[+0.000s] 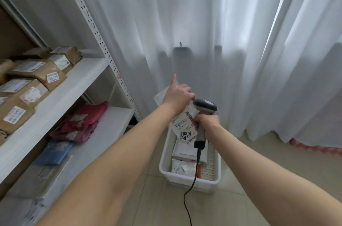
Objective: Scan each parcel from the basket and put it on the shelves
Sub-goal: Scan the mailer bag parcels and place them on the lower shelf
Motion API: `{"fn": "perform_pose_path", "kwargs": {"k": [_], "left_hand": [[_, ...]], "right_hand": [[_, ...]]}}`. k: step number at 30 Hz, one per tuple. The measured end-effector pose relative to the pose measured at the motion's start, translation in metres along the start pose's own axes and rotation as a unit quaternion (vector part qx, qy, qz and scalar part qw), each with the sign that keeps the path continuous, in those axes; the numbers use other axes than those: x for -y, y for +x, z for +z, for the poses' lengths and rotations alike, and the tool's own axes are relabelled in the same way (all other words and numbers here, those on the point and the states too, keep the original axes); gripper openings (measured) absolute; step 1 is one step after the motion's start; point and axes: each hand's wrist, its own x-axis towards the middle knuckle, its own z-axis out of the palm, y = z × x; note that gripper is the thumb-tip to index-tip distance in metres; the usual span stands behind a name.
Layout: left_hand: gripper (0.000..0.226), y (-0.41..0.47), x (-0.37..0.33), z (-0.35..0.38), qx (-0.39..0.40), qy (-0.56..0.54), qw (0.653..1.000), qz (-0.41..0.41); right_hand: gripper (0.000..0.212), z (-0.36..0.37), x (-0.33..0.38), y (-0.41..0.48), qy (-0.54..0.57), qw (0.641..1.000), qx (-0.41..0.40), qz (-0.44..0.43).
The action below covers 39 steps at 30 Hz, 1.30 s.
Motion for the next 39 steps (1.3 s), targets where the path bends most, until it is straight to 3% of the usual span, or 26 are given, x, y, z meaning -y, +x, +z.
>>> {"fn": "perform_pose_path", "kwargs": {"k": [2,3,4,6,7,8,10,12,13,16,21,27,39], "left_hand": [[0.063,-0.013,0.010,0.007,-0.111,-0.079,0.984,-0.112],[0.080,-0.021,0.015,0.012,-0.145,-0.151,0.956,-0.203],[0.095,-0.030,0.021,0.015,-0.155,-0.252,0.906,-0.302],[0.111,-0.049,0.031,0.024,-0.102,-0.504,0.743,-0.428],[0.107,-0.057,0.032,0.030,-0.047,-0.605,0.669,-0.429],[0.093,-0.063,0.031,0.035,0.008,-0.674,0.616,-0.408],[0.050,-0.069,0.027,0.047,0.054,-0.736,0.563,-0.372],[0.021,-0.068,0.023,0.056,0.020,-0.750,0.535,-0.388],[0.016,-0.067,0.024,0.060,-0.001,-0.743,0.535,-0.401],[0.012,-0.064,0.033,0.067,-0.036,-0.684,0.585,-0.434],[0.015,-0.063,0.049,0.077,-0.047,-0.606,0.642,-0.467],[0.018,-0.060,0.054,0.083,-0.050,-0.592,0.642,-0.485],[0.017,-0.064,0.060,0.085,-0.050,-0.587,0.637,-0.498]], "right_hand": [[0.016,0.006,0.001,-0.002,0.050,0.999,-0.009,0.012],[0.016,0.008,0.001,-0.003,0.075,0.997,-0.013,0.014],[0.015,0.011,0.002,-0.005,0.094,0.995,-0.016,0.014],[0.014,0.017,0.004,-0.008,0.118,0.993,-0.020,0.011],[0.014,0.021,0.005,-0.009,0.126,0.992,-0.021,0.007],[0.014,0.025,0.005,-0.010,0.131,0.991,-0.021,0.004],[0.013,0.031,0.006,-0.012,0.133,0.991,-0.019,-0.002],[0.011,0.035,0.005,-0.015,0.121,0.992,-0.018,-0.011],[0.012,0.036,0.004,-0.016,0.114,0.993,-0.020,-0.019],[0.015,0.036,0.001,-0.021,0.082,0.995,-0.022,-0.053],[0.004,0.043,0.001,-0.039,-0.008,0.995,0.059,-0.085],[0.004,0.051,0.001,-0.052,-0.076,0.985,0.115,-0.101],[0.004,0.055,0.002,-0.044,-0.128,0.982,0.107,-0.084]]}}
